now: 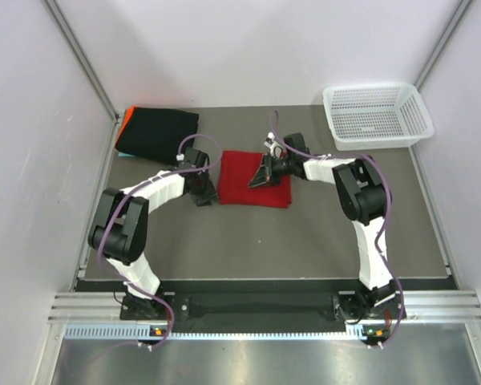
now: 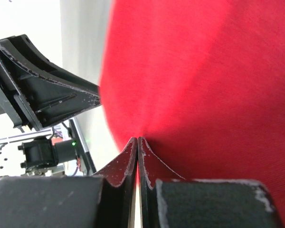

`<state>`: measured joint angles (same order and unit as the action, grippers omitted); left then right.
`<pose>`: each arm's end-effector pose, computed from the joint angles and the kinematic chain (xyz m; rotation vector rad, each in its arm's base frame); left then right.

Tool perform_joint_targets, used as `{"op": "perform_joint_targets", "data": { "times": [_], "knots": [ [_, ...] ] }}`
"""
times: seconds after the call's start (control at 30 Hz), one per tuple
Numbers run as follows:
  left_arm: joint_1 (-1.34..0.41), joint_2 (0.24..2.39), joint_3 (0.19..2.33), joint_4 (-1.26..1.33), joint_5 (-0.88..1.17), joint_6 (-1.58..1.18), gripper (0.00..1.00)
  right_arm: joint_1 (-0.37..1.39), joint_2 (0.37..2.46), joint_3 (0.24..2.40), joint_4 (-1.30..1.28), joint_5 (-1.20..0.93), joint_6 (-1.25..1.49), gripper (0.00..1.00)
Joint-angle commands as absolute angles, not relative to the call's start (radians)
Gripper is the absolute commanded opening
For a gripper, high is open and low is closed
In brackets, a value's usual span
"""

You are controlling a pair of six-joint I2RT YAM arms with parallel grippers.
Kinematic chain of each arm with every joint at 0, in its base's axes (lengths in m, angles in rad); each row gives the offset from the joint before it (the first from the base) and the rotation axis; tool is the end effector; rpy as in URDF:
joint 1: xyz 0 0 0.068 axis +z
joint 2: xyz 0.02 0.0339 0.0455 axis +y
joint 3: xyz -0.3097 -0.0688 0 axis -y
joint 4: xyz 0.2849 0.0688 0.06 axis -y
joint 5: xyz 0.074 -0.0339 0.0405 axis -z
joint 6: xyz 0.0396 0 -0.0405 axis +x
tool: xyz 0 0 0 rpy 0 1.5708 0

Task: Fold and stack the t-shirts
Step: Fold the tshirt

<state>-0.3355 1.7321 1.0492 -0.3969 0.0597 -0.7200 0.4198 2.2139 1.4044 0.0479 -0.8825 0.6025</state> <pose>0.3601 -0.1280 0.1858 -0.4992 2.6710 -0.4129 0.4601 0.2388 0.1280 -0.2679 2.4659 1.5108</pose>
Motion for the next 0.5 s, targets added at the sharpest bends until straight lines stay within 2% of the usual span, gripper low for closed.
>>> {"op": "perform_joint_targets", "data": {
  "times": [0.0, 0.27, 0.33, 0.47],
  "knots": [
    [-0.331, 1.632, 1.135, -0.428, 0.026, -0.684, 0.37, 0.419, 2.106, 1.477, 0.003, -0.885, 0.560, 0.00],
    [-0.331, 1.677, 1.170, -0.209, 0.309, -0.681, 0.37, 0.417, 2.089, 1.393, 0.055, -0.890, 0.572, 0.00],
    [-0.333, 1.729, 1.138, -0.140, 0.324, -0.683, 0.36, 0.413, 2.112, 1.352, 0.096, -0.888, 0.584, 0.00],
    [-0.333, 1.863, 1.135, -0.170, 0.276, -0.663, 0.34, 0.400, 2.209, 1.333, 0.098, -0.884, 0.574, 0.00]
  ]
}}
